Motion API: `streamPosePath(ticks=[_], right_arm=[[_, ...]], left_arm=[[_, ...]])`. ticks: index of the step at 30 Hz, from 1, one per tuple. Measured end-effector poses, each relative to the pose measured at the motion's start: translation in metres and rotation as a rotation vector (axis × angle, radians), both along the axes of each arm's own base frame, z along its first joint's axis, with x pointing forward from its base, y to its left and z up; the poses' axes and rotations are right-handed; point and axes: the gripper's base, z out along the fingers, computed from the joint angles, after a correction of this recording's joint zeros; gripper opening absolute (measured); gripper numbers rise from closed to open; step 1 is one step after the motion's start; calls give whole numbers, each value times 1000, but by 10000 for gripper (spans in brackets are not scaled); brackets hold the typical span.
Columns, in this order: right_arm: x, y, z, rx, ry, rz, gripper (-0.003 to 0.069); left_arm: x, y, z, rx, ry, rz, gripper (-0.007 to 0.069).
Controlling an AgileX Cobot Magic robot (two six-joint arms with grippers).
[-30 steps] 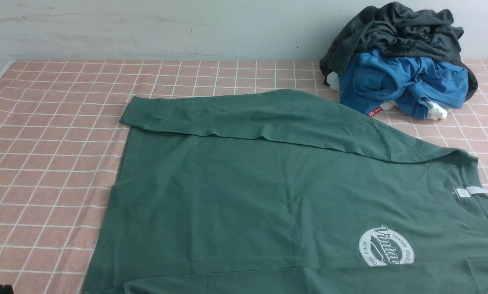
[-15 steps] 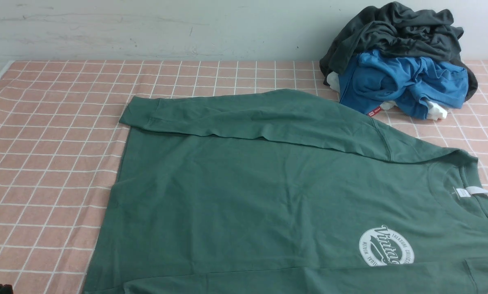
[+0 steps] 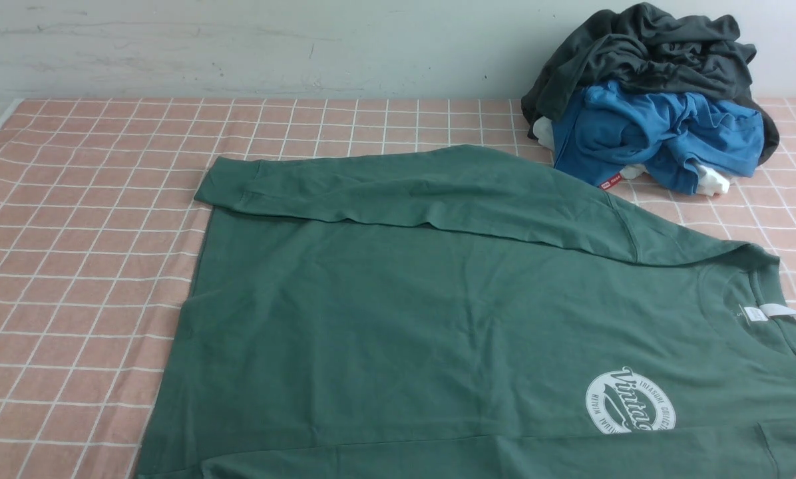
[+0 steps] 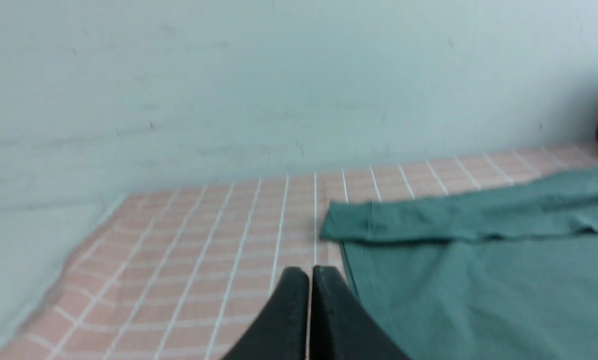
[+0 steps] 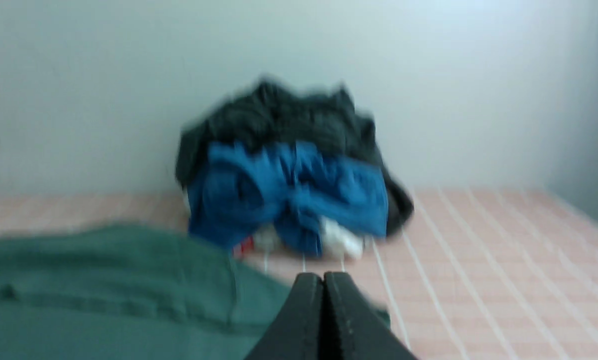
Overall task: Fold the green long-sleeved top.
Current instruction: Use the left arm to clamp the cuff closest to it
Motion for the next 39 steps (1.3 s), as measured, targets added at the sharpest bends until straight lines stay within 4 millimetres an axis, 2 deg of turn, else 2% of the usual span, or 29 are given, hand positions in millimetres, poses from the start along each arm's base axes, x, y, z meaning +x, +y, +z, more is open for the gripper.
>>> streamPosePath(ticks=[3,5,10,13,14,15,17,18,19,20,21,24,25,27,28,29,31,33,35,39], right_arm=[[-9,3,25,32,-294,43,-13],[-15,4,35,53,-428,72,-13],[-24,7,45,100,-578,143,-13],[-22,10,57,76,-539,161,-13],[-18,11,71,39,-484,157,-13],[-17,11,74,34,-473,155,-13],[-5,11,107,-43,-311,119,-13],[2,9,118,-64,-239,95,-13],[9,6,127,-75,-168,67,-13],[15,4,132,-74,-126,49,-13],[27,-1,140,-54,-34,10,-13],[50,-10,143,36,119,-52,-13],[54,-11,143,50,143,-61,-13],[74,-15,130,126,330,-98,-13],[75,-15,129,118,339,-94,-13],[84,-11,116,106,493,-84,-13],[96,0,91,33,745,-19,-13],[103,16,63,-53,1021,102,-13],[109,31,44,-102,1196,220,-13],[120,55,19,-108,1356,420,-13]], left_arm=[[-2,1,14,-5,-153,12,-3],[-5,2,22,-51,-245,12,-3],[-13,5,39,-218,-456,-16,-3],[-16,5,63,-244,-505,-32,-3],[-16,4,87,-229,-496,-39,-3],[-17,4,91,-229,-503,-40,-3],[-7,1,137,-173,-390,-43,-3],[0,0,151,-151,-322,-39,-3],[10,0,162,-136,-254,-33,-3],[18,0,164,-127,-178,-27,-3],[37,0,165,-112,-23,-14,-3],[72,-1,146,-129,322,3,-3],[76,-2,141,-135,377,3,-3],[97,-6,108,-181,703,-14,-3],[99,-7,103,-192,754,-20,-3],[103,-12,85,-187,935,-61,-3],[109,-18,65,-172,1128,-135,-3],[116,-24,51,-183,1255,-206,-3],[123,-29,42,-210,1312,-256,-3],[134,-39,31,-188,1347,-345,9]])
